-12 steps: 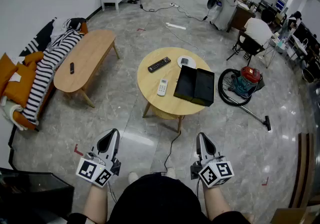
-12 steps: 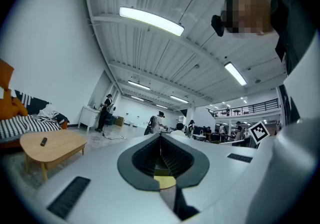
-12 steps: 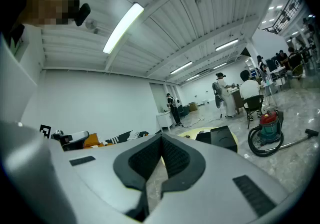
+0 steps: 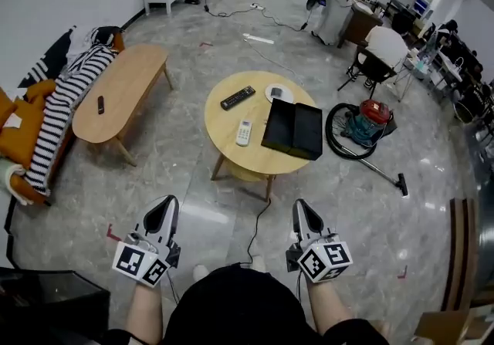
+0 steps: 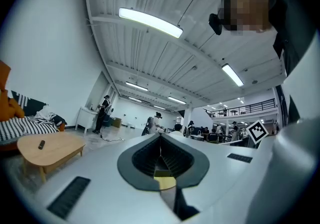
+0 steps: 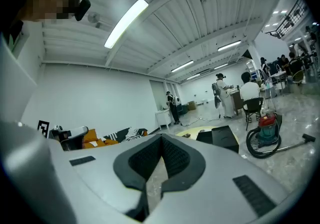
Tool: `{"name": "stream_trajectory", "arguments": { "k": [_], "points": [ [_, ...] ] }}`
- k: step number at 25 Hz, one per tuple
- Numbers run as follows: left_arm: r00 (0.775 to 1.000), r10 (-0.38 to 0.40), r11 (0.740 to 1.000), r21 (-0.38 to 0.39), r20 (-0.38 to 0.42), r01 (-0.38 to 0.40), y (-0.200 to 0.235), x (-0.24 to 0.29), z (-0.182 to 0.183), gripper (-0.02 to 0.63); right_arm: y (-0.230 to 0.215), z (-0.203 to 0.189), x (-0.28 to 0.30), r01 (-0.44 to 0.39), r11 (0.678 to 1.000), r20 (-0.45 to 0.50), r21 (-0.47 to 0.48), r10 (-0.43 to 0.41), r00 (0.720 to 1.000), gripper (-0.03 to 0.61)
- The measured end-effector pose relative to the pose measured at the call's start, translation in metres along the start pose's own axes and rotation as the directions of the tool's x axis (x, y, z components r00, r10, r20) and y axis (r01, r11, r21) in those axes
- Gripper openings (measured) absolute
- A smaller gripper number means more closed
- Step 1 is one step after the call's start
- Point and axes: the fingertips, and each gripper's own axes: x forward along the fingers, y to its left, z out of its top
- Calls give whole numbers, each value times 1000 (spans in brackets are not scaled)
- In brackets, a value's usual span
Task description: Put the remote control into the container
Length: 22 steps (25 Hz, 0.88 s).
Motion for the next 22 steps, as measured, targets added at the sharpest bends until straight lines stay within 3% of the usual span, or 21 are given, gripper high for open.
{"name": "stream_trajectory", "arguments": {
  "k": [6, 13, 18, 22],
  "points": [
    [998, -39, 998, 49, -40, 40, 9, -14, -2, 8, 34, -6, 6, -7, 995, 14, -103, 8, 1000, 6],
    [994, -93, 996, 13, -63, 94, 27, -35, 3, 8, 75, -5, 18, 46, 981, 3, -189, -46, 999, 6],
    [994, -98, 993, -73, -54, 94, 49, -46, 4, 6, 95, -5, 14, 100, 987, 49, -125, -95, 994, 6],
    [992, -109, 993, -60, -57, 105, 53, -45, 7, 6, 95, -6, 13, 126, 989, 57, -76, -122, 991, 6]
  ]
}}
